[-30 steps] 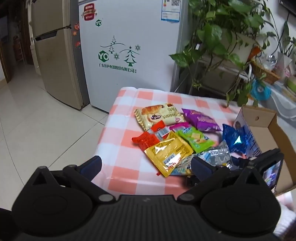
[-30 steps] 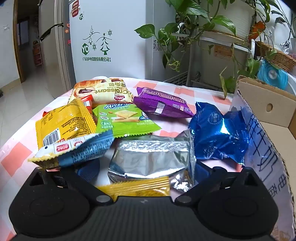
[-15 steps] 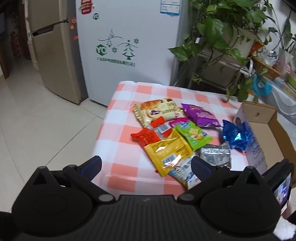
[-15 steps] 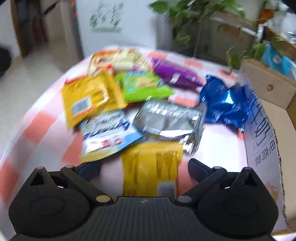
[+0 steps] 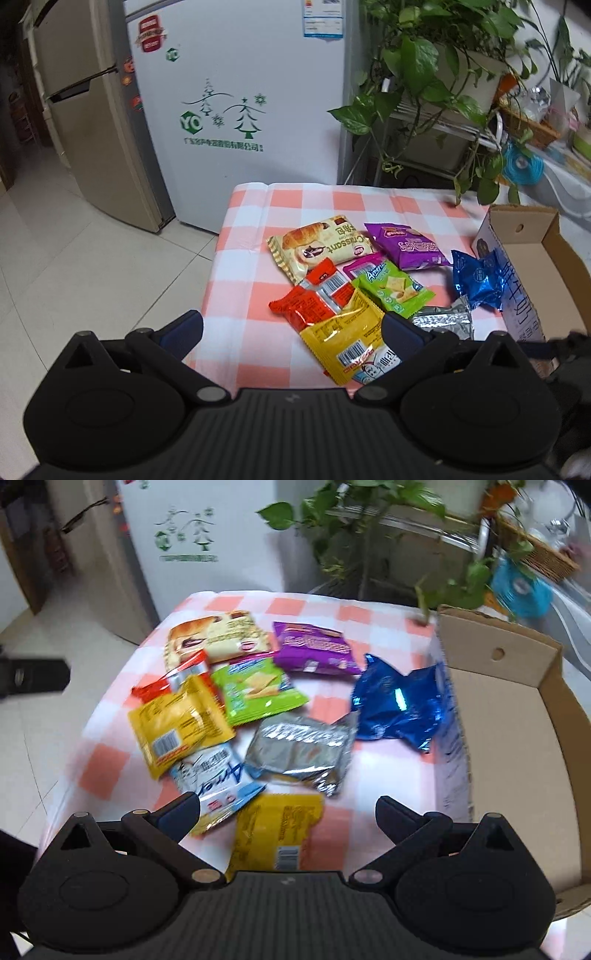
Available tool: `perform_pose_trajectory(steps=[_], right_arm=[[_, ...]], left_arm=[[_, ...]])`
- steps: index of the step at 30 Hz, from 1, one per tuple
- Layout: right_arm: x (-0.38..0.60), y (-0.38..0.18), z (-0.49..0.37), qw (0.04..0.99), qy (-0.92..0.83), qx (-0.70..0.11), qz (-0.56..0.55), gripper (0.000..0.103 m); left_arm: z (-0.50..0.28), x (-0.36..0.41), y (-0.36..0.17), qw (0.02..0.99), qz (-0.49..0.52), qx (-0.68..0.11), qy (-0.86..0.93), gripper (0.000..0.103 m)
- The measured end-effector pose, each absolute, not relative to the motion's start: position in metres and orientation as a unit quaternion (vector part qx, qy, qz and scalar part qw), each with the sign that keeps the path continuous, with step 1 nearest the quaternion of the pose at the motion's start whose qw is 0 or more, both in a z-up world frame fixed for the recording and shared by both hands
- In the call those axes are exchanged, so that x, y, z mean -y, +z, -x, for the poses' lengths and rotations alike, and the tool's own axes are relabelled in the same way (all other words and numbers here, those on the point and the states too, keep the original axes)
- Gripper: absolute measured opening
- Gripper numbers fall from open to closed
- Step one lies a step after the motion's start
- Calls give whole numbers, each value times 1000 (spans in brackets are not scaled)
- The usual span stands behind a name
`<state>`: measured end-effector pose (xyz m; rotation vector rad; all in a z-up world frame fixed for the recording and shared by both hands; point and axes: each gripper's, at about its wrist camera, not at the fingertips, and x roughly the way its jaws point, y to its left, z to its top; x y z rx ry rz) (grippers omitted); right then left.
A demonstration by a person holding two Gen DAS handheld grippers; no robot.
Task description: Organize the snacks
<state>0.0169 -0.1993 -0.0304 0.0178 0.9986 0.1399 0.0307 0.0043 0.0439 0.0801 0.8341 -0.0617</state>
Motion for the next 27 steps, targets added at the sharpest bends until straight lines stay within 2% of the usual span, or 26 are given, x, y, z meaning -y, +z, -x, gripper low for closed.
perform_pose_trajectory(steps=[4,12,27], right_arm=[[196,-29,-39,869,63,-490,2,103],[206,-25,-43,873,35,-484,-52,103],[197,-26,-49,881,-2,-473,-11,103]], left_arm=[[-43,2,38,908,-58,-413,-26,102],[-52,2,11,900,-46,-434,1,102],[-53,13,-8,889,-61,-453,4,102]])
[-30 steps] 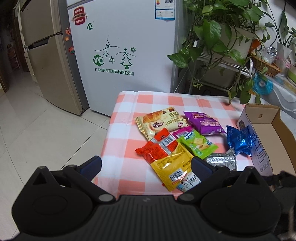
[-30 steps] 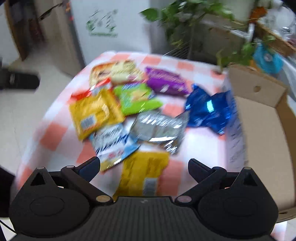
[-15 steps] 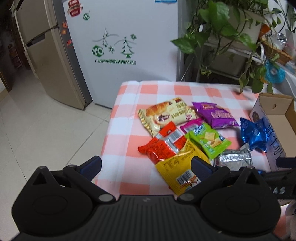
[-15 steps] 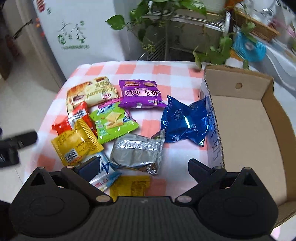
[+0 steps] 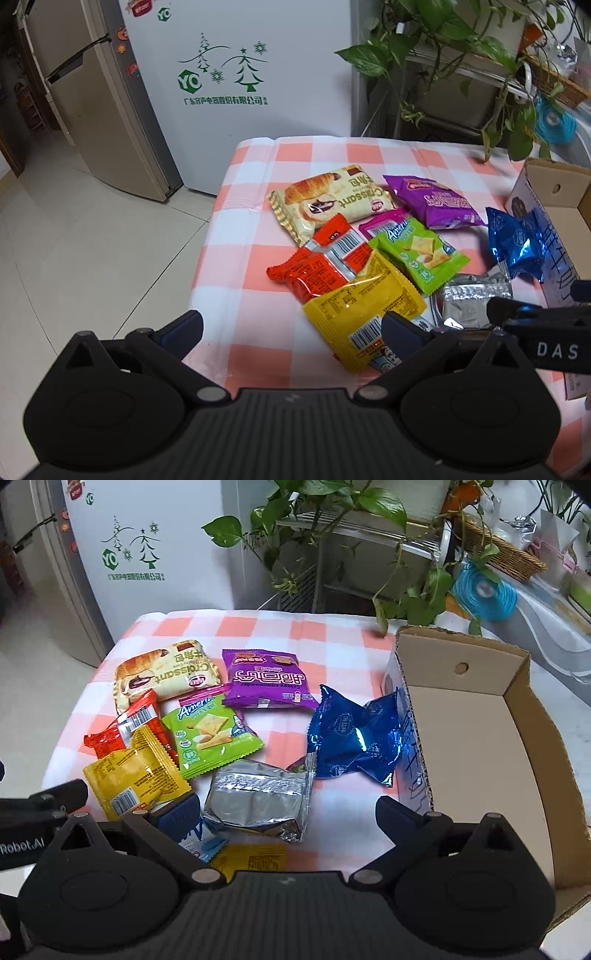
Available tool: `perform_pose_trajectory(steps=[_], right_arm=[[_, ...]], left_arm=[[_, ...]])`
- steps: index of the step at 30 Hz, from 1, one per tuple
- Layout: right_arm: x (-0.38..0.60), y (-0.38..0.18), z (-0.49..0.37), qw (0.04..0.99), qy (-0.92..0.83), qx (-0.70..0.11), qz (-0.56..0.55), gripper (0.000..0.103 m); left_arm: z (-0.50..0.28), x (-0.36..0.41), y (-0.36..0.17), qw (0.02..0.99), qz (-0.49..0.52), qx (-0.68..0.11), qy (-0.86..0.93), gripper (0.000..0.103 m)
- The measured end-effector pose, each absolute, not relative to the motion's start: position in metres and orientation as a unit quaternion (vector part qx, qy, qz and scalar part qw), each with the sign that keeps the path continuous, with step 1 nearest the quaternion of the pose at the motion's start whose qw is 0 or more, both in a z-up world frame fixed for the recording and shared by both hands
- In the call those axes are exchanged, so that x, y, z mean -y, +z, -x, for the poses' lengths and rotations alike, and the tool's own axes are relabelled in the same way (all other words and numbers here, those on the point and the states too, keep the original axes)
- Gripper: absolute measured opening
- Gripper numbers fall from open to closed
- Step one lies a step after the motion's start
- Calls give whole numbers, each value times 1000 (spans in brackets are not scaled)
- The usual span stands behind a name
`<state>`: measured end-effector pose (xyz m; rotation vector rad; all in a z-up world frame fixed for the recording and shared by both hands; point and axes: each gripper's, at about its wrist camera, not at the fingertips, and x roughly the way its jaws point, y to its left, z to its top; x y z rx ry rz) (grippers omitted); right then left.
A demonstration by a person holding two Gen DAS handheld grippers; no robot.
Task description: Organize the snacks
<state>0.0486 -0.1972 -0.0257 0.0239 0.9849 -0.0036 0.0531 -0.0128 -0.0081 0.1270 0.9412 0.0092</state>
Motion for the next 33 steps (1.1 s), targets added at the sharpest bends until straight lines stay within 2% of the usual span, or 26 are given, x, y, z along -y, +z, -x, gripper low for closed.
perform_pose_trajectory(steps=[33], right_arm=[[188,-22,-46,893,-19,-449,24,103]], left_arm=[[-49,19,-11,897,-90,-431,22,100]])
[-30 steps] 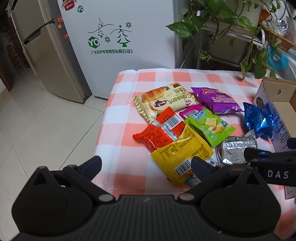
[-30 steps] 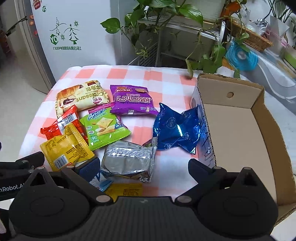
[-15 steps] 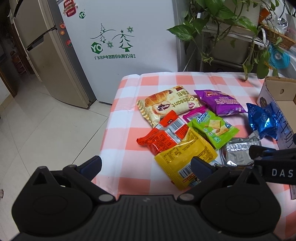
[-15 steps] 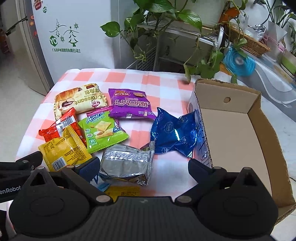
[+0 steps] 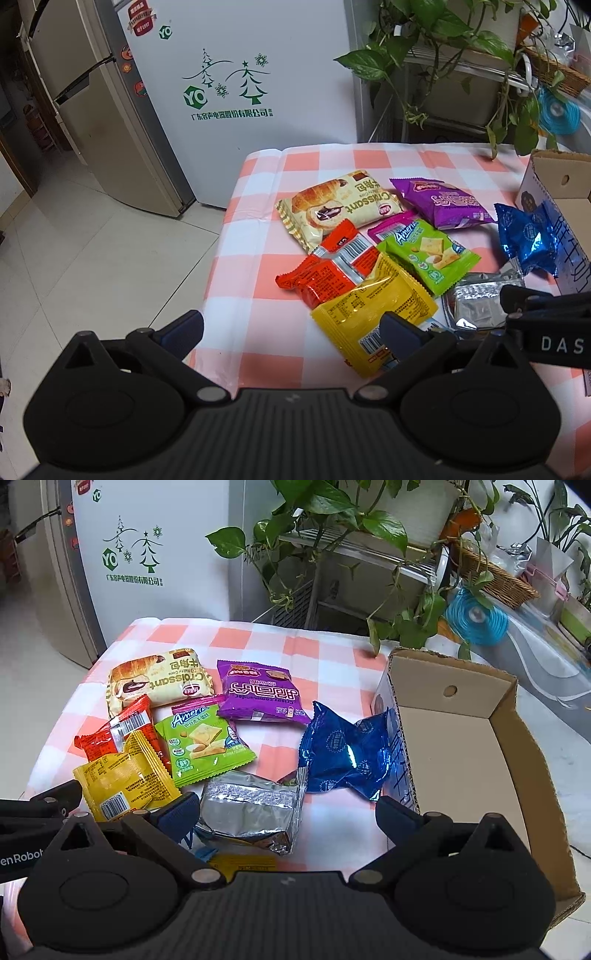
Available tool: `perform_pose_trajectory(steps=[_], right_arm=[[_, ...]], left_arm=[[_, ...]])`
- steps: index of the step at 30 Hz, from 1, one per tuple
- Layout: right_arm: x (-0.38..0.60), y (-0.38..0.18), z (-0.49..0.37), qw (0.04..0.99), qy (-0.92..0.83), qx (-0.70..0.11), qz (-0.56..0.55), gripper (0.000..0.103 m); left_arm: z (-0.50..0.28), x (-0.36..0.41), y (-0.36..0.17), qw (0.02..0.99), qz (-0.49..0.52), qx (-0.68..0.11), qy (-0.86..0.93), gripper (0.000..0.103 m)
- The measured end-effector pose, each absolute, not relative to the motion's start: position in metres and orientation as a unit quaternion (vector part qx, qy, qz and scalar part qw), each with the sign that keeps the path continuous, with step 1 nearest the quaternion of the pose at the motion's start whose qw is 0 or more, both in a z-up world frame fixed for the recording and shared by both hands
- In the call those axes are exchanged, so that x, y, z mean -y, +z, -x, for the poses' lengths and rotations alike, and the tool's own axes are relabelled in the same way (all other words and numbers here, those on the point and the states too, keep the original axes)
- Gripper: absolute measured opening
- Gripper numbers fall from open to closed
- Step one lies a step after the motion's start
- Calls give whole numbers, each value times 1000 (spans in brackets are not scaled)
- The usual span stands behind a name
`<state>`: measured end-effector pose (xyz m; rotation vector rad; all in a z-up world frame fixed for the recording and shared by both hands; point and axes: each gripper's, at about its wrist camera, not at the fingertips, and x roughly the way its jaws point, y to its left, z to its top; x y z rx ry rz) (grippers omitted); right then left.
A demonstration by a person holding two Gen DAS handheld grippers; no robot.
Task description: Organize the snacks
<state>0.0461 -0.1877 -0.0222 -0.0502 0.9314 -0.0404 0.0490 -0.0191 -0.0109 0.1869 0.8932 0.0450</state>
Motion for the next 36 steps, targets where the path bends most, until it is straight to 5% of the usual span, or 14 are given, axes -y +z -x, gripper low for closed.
perform_pose_trajectory(steps=[36], right_arm=[[183,-18,-41,901,-22,-432,41,103]], left_arm=[[-45,18,-8,899,-85,-429,19,95]])
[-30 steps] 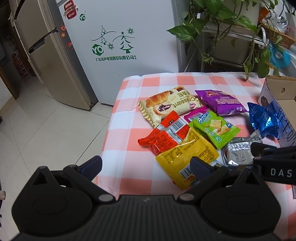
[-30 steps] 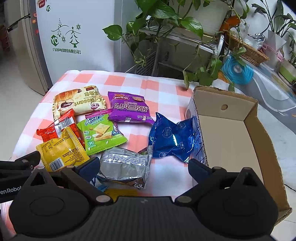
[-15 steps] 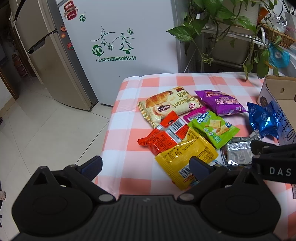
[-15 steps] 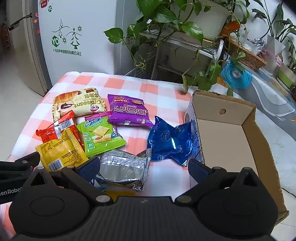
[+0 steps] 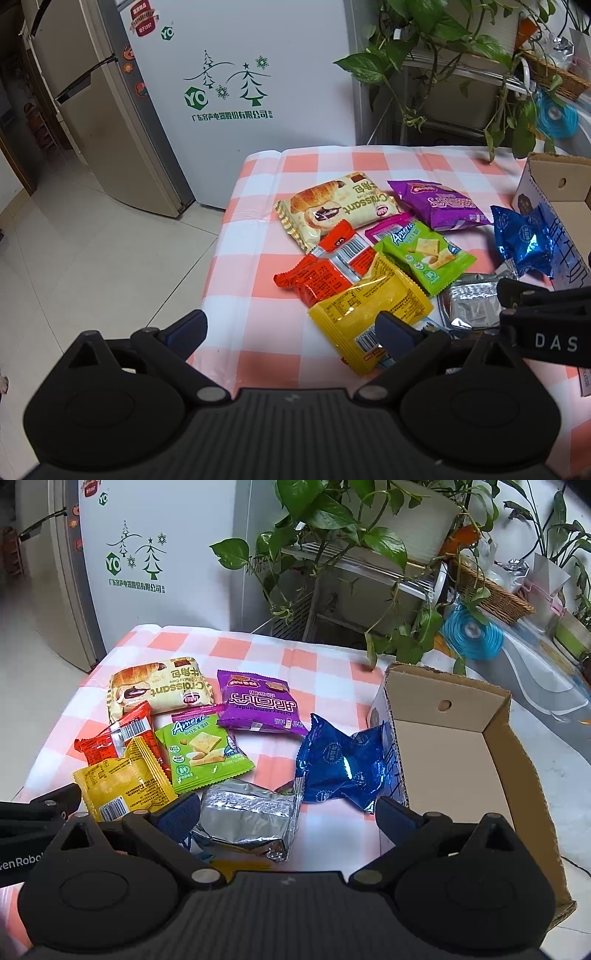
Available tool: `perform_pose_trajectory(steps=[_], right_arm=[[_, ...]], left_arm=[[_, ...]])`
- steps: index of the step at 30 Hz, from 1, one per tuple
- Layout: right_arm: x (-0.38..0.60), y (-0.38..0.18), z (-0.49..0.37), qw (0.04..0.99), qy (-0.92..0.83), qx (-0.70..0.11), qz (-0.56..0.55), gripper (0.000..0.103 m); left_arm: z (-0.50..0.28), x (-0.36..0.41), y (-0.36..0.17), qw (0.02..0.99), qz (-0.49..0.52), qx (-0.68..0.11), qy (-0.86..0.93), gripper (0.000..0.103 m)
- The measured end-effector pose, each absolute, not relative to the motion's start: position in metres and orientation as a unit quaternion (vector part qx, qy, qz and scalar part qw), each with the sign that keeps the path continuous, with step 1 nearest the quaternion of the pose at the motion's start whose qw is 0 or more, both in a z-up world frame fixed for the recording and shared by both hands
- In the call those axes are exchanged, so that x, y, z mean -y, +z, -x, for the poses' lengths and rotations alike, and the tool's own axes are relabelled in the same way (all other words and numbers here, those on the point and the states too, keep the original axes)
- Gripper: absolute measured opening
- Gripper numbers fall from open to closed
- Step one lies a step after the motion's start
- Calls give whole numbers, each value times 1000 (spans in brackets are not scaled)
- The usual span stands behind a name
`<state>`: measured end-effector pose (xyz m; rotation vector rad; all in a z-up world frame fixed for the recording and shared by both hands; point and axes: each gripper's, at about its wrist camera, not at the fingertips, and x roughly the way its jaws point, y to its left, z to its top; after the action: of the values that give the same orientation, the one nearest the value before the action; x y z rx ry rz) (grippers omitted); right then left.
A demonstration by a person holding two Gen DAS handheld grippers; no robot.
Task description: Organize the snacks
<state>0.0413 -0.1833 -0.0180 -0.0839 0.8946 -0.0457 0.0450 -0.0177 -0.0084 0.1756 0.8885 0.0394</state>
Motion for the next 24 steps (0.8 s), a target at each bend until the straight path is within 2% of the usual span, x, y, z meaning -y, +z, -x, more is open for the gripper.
perform_pose_trajectory(steps=[24], right_arm=[[191,-18,-33,895,52,-443,11,103]], left_arm=[[-42,15,-15,893,-58,-446,6,98]])
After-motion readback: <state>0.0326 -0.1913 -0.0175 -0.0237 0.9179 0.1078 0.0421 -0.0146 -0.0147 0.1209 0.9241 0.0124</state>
